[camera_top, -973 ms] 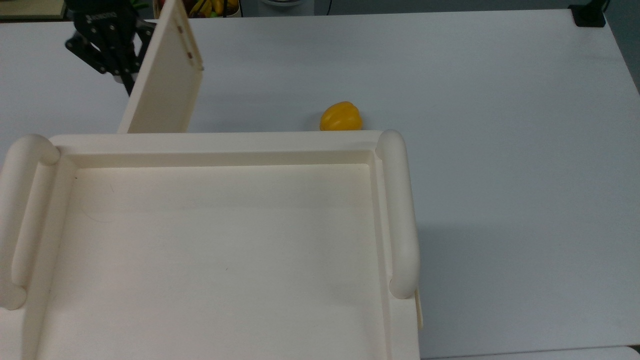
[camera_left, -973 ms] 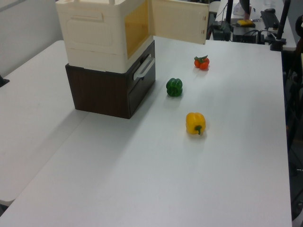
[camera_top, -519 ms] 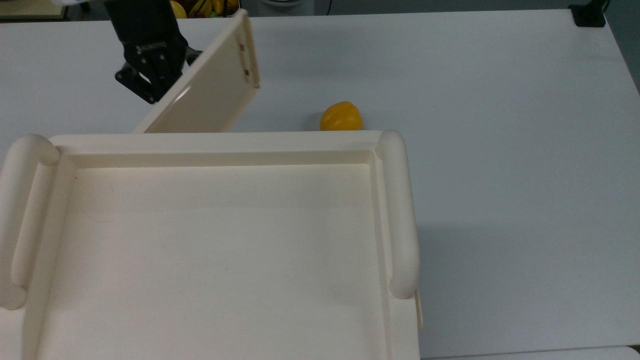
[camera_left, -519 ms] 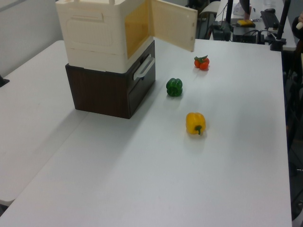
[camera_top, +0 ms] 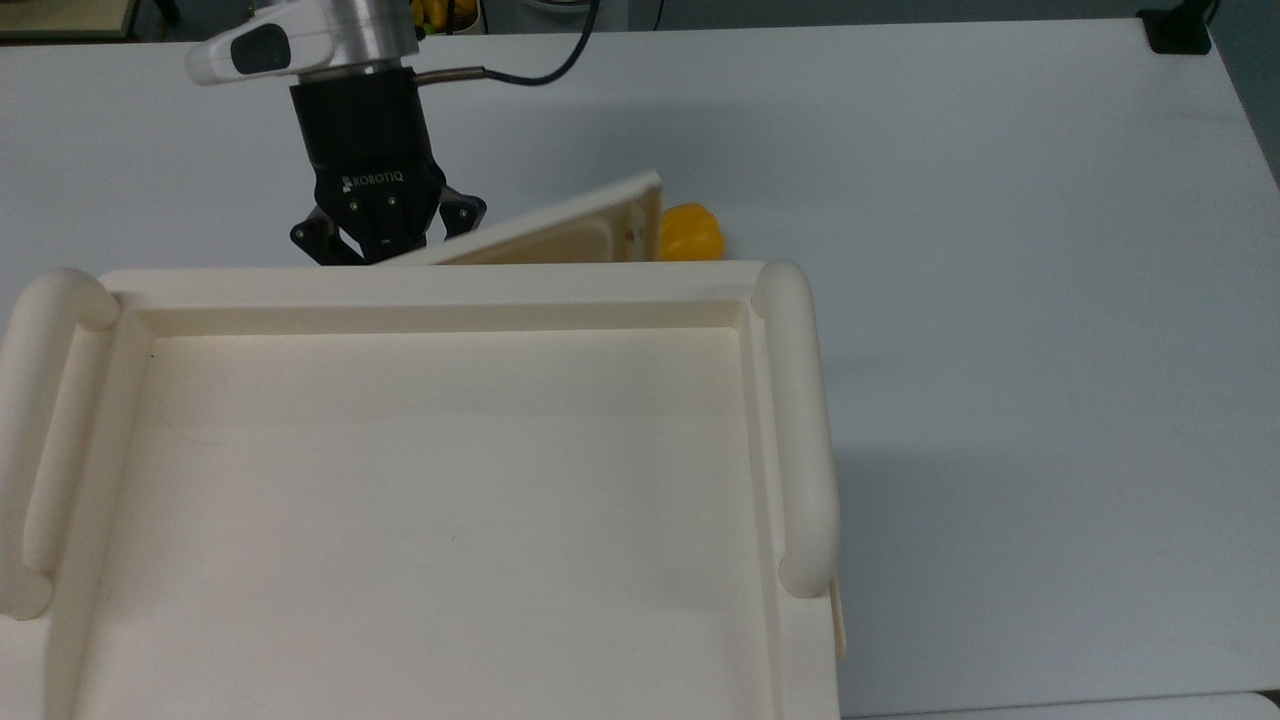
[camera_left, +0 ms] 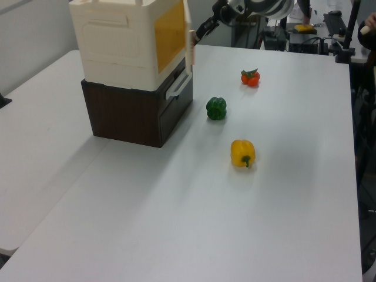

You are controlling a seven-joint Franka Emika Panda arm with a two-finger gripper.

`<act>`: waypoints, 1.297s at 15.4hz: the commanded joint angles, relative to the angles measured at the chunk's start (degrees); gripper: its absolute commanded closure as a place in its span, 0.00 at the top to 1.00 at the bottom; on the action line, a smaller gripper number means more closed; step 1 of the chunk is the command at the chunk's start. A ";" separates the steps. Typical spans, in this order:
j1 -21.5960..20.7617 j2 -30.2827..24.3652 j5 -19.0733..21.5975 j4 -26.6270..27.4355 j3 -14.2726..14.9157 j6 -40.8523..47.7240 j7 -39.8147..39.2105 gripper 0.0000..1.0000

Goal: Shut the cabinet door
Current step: 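Push the cream door with the gripper, swinging it toward the cabinet front, then press the door flush against the cabinet with the gripper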

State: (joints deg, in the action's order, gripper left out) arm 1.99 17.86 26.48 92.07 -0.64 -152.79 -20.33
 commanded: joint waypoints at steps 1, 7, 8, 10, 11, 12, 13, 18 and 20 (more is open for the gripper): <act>-1.29 1.83 0.94 -1.28 -0.07 -5.05 0.64 0.01; -1.38 3.24 0.85 -2.51 -1.12 -8.32 0.64 0.00; -1.38 3.24 0.85 -2.51 -1.03 -8.40 0.64 0.00; -1.38 3.32 0.85 -3.21 -1.03 -8.41 0.64 0.00; -1.29 3.24 0.76 -3.21 -1.03 -8.32 0.64 0.00; -1.20 2.80 0.76 -2.95 -1.03 -8.32 0.55 0.00; -1.20 2.62 0.85 -2.95 -1.03 -8.23 0.55 0.01; -0.94 -2.55 0.50 2.14 -1.03 -7.00 0.29 0.04; -0.85 -5.01 0.33 4.69 -0.69 -3.77 0.46 0.09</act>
State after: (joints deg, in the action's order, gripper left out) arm 1.29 18.66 26.48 90.23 -1.77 -159.70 -20.12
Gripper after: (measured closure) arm 0.960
